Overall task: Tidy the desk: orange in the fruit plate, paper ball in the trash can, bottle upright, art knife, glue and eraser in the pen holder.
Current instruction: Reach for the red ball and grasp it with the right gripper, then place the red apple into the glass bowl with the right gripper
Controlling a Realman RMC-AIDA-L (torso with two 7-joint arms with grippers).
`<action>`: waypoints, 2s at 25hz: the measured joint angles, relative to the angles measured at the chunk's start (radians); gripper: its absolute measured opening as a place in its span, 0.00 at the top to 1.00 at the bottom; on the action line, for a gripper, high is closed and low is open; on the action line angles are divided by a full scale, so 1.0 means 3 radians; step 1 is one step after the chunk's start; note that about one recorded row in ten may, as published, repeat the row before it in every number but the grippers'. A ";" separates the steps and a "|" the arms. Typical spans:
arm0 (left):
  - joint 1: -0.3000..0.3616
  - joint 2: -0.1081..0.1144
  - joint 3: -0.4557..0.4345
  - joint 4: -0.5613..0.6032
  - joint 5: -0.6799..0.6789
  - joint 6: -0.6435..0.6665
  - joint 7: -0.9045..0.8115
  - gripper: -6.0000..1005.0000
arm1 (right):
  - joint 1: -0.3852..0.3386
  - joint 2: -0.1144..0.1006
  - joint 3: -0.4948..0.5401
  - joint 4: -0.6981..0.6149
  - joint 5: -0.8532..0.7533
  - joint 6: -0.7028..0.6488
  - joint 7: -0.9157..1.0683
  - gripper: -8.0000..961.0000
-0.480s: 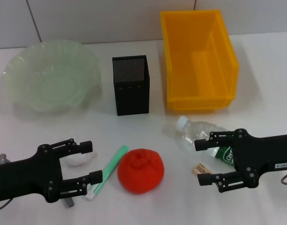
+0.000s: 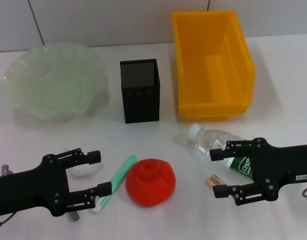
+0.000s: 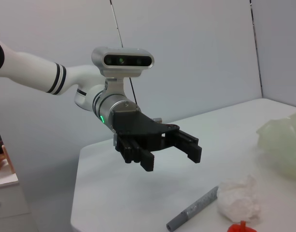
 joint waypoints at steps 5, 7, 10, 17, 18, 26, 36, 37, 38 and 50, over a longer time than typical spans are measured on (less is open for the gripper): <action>0.0017 -0.0006 0.0000 -0.0001 -0.0001 -0.0001 0.0007 0.23 | -0.0009 0.0000 -0.0003 -0.0001 -0.0001 0.0027 -0.0050 0.19; 0.0028 -0.0007 0.0000 -0.0001 -0.0001 -0.0008 0.0012 0.23 | -0.0027 0.0000 -0.0002 0.0007 -0.0001 0.0111 -0.0173 0.19; 0.0046 -0.0007 0.0000 -0.0004 -0.0002 -0.0047 0.0041 0.23 | -0.0045 0.0002 -0.0005 0.0107 0.0003 0.0305 -0.0409 0.19; 0.0121 0.0004 0.0000 -0.0006 0.0000 -0.0061 0.0132 0.23 | 0.0023 0.0021 -0.0009 0.0354 0.0019 0.0446 -0.0565 0.20; 0.0121 0.0004 0.0000 -0.0006 0.0000 -0.0061 0.0132 0.24 | 0.0043 0.0022 -0.0010 0.0414 0.0035 0.0458 -0.0605 0.20; 0.0181 0.0055 -0.0084 -0.0006 0.0001 -0.0063 0.0115 0.24 | 0.0272 0.0030 -0.0015 0.0943 0.0100 0.0825 -0.0869 0.20; 0.0200 0.0085 -0.0111 -0.0006 0.0000 -0.0062 0.0115 0.24 | 0.0683 0.0036 -0.0163 0.1563 0.0112 0.1466 -0.0969 0.20; 0.0203 0.0086 -0.0119 -0.0006 0.0000 -0.0061 0.0119 0.25 | 0.0719 0.0036 -0.0195 0.1607 0.0112 0.1527 -0.0968 0.20; 0.0208 0.0087 -0.0127 -0.0006 0.0000 -0.0059 0.0125 0.25 | 0.0747 0.0036 -0.0224 0.1642 0.0112 0.1583 -0.0956 0.21; 0.0245 0.0095 -0.0159 0.0003 0.0000 -0.0042 0.0144 0.25 | 0.0857 0.0036 -0.0322 0.1714 0.0107 0.1904 -0.0788 0.46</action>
